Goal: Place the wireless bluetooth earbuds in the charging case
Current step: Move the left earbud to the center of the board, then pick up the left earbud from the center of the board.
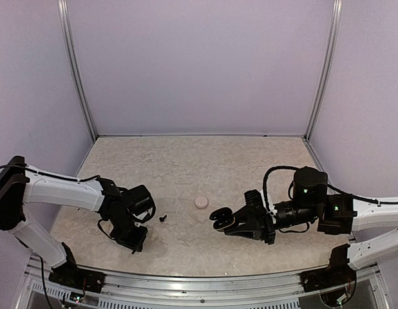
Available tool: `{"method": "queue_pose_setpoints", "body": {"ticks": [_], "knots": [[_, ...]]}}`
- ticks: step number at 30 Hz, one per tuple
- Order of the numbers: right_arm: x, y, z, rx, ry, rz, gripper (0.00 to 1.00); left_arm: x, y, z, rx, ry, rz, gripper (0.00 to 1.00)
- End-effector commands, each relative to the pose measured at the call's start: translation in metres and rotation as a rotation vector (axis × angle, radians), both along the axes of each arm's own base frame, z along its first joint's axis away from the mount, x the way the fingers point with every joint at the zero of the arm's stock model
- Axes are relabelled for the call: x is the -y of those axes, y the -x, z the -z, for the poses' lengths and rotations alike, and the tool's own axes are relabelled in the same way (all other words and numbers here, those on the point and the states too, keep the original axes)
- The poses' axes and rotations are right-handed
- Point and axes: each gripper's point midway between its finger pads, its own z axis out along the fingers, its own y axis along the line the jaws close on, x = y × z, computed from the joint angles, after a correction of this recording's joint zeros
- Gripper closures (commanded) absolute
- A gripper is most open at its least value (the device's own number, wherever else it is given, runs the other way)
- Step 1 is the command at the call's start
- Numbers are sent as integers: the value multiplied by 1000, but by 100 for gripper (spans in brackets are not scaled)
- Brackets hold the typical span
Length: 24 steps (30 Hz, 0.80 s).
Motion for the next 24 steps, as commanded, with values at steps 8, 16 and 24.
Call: {"method": "queue_pose_setpoints", "body": {"ticks": [8,16,24], "knots": [[-1,-2,-6,8,-19,5,99,-10,3,5,-37,-116,77,70],[0,-2,-5,5,-15,5,99,-11,4,4,-46,-145,116,72],[-1,-4,-3,6,-10,13,99,-9,0,1,-23,-143,129,81]]}}
